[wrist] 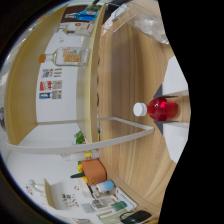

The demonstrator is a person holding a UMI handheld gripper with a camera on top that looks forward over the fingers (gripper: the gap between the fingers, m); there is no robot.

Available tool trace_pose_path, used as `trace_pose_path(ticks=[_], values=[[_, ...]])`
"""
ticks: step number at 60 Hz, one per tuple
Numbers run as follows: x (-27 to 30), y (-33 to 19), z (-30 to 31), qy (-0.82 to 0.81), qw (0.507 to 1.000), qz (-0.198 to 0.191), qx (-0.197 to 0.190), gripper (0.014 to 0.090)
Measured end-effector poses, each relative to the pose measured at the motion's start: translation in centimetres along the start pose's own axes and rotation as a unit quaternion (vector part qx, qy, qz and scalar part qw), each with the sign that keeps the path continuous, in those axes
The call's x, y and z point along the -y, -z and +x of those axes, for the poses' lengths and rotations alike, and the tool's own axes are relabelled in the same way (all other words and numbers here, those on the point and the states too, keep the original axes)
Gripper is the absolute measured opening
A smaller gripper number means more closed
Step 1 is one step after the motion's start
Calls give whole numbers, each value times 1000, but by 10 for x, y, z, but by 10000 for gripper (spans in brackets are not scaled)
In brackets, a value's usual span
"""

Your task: Make me a cup of Vodka Sunrise.

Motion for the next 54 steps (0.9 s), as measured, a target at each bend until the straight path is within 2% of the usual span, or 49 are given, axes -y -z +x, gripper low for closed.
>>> trace_pose_path(ticks=[19, 21, 26, 29, 30, 44, 54], values=[[-13, 1, -6, 23, 999, -28, 10, 361], [-14, 1, -6, 25, 999, -28, 13, 385], [-12, 7, -6, 32, 999, -32, 18, 555], [-5, 15, -9, 33, 999, -25, 32, 749], [-1, 19, -11, 34, 999, -21, 37, 860], [64, 94, 5, 18, 998, 32, 51, 862], [92, 144, 48, 0, 998, 55, 34, 860]])
